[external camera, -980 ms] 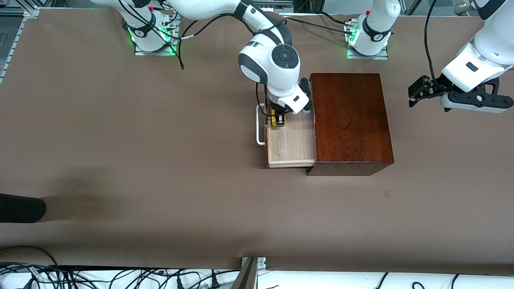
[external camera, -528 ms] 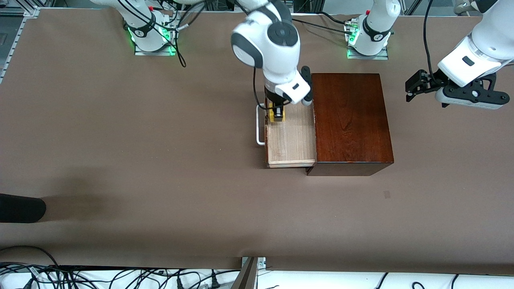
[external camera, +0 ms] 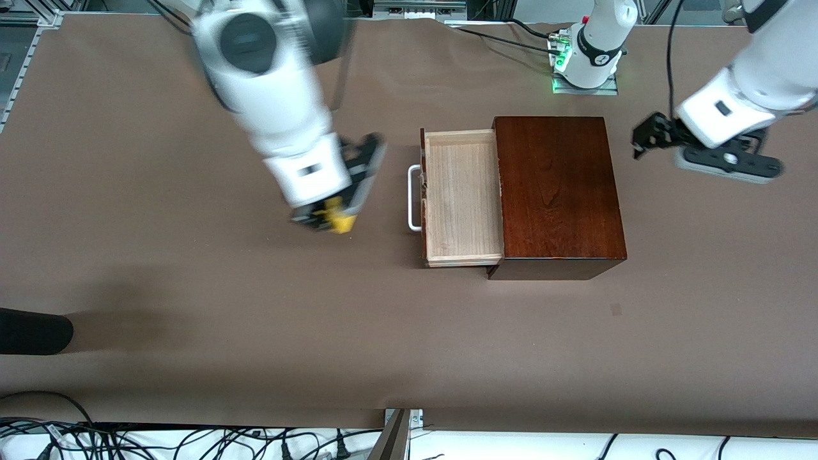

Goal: Open drawer, take yellow block, close drawer
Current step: 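Lift the cube out with the right gripper while the left gripper returns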

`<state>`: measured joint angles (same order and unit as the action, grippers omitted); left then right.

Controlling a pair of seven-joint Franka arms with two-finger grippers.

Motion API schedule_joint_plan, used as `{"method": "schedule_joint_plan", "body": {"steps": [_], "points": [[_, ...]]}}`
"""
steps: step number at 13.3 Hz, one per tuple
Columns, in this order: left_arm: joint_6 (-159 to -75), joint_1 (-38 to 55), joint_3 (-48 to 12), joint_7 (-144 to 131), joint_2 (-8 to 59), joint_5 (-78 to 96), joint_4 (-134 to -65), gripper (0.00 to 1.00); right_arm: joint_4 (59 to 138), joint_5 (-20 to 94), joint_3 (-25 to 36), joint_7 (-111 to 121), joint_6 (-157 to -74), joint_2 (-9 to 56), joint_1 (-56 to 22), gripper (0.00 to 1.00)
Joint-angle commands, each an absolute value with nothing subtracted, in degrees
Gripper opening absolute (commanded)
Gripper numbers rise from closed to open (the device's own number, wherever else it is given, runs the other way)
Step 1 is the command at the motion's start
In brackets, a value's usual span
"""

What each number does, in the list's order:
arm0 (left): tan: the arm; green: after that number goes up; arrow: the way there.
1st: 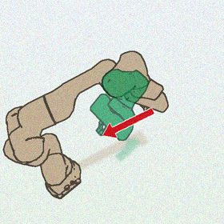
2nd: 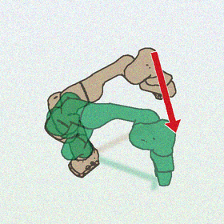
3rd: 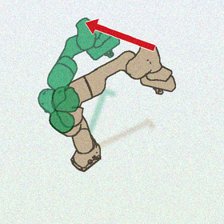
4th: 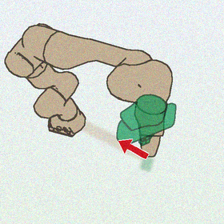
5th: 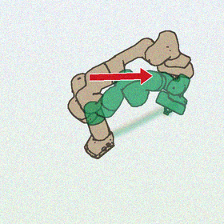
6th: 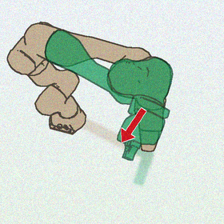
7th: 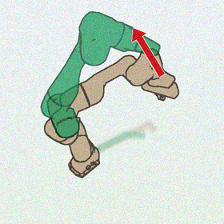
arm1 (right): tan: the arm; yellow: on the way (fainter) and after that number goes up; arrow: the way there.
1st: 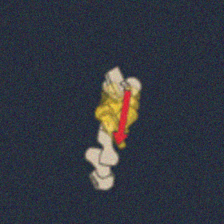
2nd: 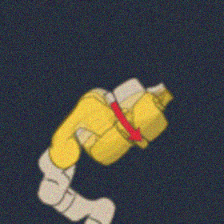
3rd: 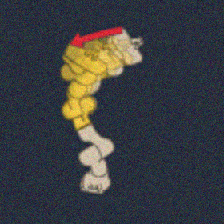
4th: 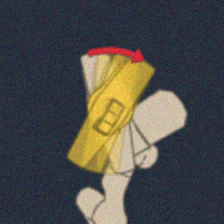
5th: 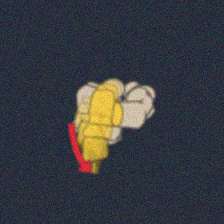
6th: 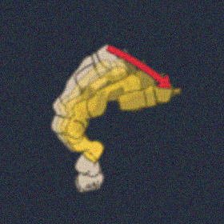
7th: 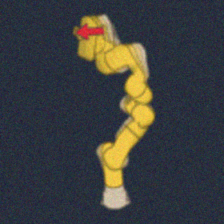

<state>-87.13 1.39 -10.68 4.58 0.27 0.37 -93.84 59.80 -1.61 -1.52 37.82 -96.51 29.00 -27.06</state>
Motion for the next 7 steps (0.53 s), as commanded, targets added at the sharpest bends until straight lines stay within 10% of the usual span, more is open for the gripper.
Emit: {"method": "schedule_joint_plan", "body": {"steps": [1,7], "points": [[-84.29,1.93,-14.14,14.10,3.24,3.33,-91.14,1.00,60.82,0.00,-0.54,37.53,-93.62,26.28,-21.20,0.00],[-85.08,6.48,-28.02,20.39,16.67,8.26,-81.77,1.00,82.40,0.35,0.79,27.28,-98.07,16.36,-11.53,0.00]]}}
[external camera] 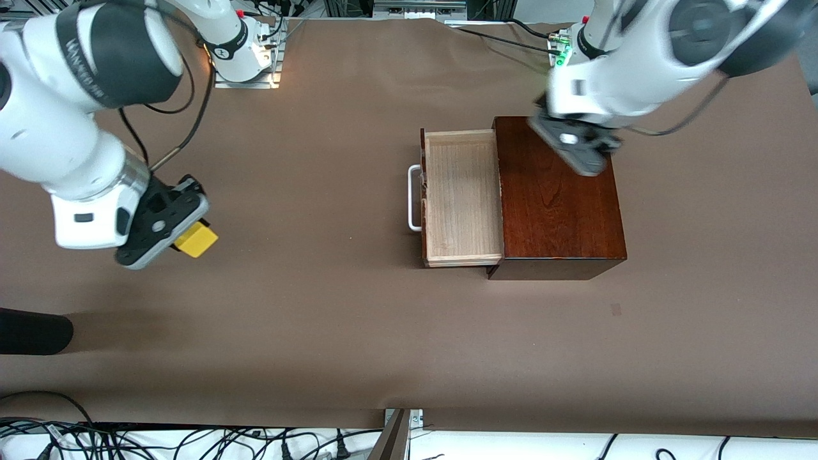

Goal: Open drawer, take yellow block, close drawer
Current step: 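Lift the cube out with the right gripper while the left gripper returns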

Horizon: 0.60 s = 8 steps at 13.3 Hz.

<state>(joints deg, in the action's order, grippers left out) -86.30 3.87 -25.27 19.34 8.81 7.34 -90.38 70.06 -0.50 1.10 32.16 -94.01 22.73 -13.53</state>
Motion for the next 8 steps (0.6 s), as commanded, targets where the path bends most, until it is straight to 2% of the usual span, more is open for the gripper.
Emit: {"method": "schedule_joint_plan", "body": {"steps": [1,3,5,8], "points": [[-85.17,9.38,-28.30,20.39,19.66,8.26,-78.87,1.00,86.44,0.35,0.88,25.16,-99.83,15.13,-11.25,0.00],[-89.35,15.00,-28.21,21.17,24.24,7.91,-76.12,1.00,96.54,0.53,1.93,23.56,-107.88,12.49,-10.55,0.00],[-98.57,21.58,-27.86,21.27,29.24,7.04,-76.29,1.00,105.78,0.79,2.20,20.59,-115.63,10.55,-10.28,0.00],[-109.30,27.76,-28.04,21.62,37.42,-1.38,-76.29,1.00,113.18,1.93,2.29,14.52,-121.09,10.98,-9.76,0.00]]}}
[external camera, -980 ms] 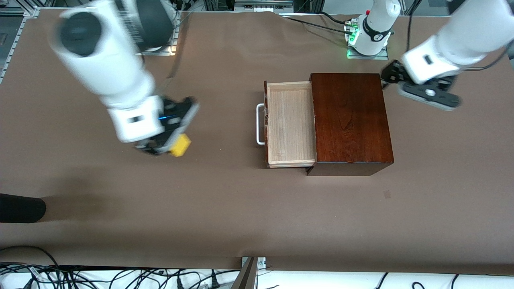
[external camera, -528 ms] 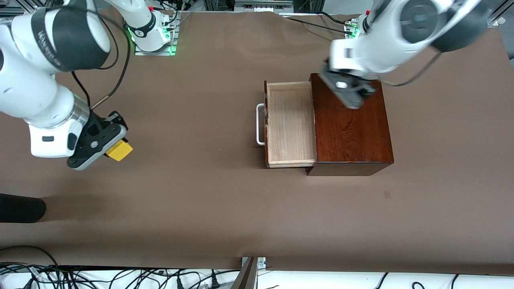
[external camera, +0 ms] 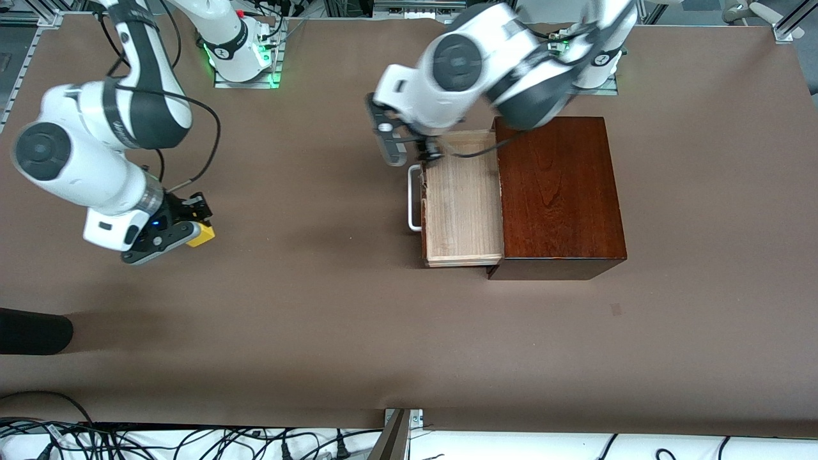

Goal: Open drawer, take yellow block, close drawer
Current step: 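Set the cube down with the right gripper while the left gripper pushes the drawer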

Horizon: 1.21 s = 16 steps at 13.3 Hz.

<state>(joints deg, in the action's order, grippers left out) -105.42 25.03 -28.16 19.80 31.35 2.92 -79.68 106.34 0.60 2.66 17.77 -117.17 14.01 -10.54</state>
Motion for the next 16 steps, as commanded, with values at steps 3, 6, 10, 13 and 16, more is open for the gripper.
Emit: {"method": "schedule_joint_plan", "body": {"steps": [3,6,10,13,16], "points": [[-113.20,31.46,-27.77,25.99,40.51,-17.00,-76.90,1.00,123.28,1.93,2.29,11.60,-133.20,11.16,-9.67,0.00],[-113.20,32.34,-27.69,33.20,41.92,-24.33,-76.99,1.00,130.07,1.93,2.55,8.28,-142.63,12.56,-9.67,0.00],[-111.72,31.55,-25.93,35.59,41.66,-28.48,-79.45,1.00,131.13,1.93,2.55,4.93,-144.13,15.28,-9.67,0.00],[-104.09,30.94,-25.32,35.68,40.87,-28.56,-79.19,1.00,131.13,1.93,2.55,3.87,-146.77,18.19,-9.67,0.00],[-99.42,30.94,-24.44,35.60,40.78,-29.96,-79.28,1.00,131.13,1.93,2.55,3.87,-149.24,21.09,-9.58,0.00]]}}
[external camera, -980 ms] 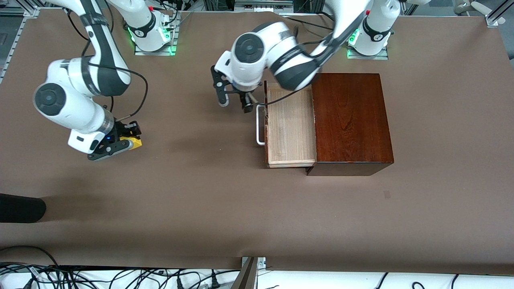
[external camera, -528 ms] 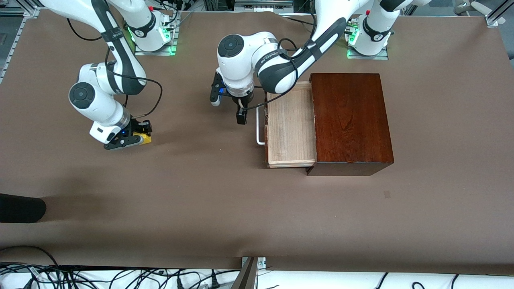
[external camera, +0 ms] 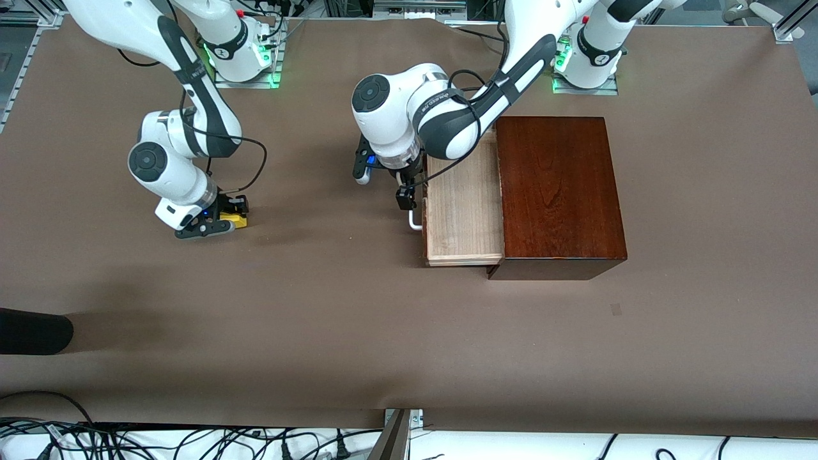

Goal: Open drawer, take yellow block, close drawer
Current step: 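Set the cube down with the right gripper while the left gripper pushes the drawer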

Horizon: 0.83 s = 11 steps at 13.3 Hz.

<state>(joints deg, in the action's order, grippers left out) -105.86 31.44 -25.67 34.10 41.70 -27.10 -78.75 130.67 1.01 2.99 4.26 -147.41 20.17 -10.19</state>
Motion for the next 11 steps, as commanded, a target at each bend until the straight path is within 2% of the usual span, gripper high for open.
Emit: {"method": "schedule_joint_plan", "body": {"steps": [1,3,5,7,9,11], "points": [[-97.93,30.94,-24.52,35.60,40.78,-31.54,-79.28,1.00,130.96,1.93,2.55,3.87,-149.24,21.18,-9.58,0.17],[-95.29,30.94,-24.17,35.60,40.78,-32.43,-79.28,1.00,130.52,1.85,2.64,4.91,-148.71,20.13,-9.58,1.00],[-93.35,30.85,-24.08,35.68,40.69,-34.44,-79.28,1.00,130.25,1.58,3.07,6.93,-147.32,15.49,-9.32,1.00],[-90.89,30.68,-23.73,35.60,40.69,-35.50,-79.28,1.00,128.51,1.58,3.43,7.29,-142.42,10.05,-9.32,1.00],[-89.22,29.71,-23.55,35.60,40.69,-35.51,-79.19,1.00,122.99,1.67,3.51,7.12,-132.07,5.38,-9.32,1.00],[-88.86,29.36,-23.55,35.68,40.69,-35.60,-79.36,1.00,114.04,1.76,3.52,6.77,-118.55,3.79,-9.32,1.00]]}}
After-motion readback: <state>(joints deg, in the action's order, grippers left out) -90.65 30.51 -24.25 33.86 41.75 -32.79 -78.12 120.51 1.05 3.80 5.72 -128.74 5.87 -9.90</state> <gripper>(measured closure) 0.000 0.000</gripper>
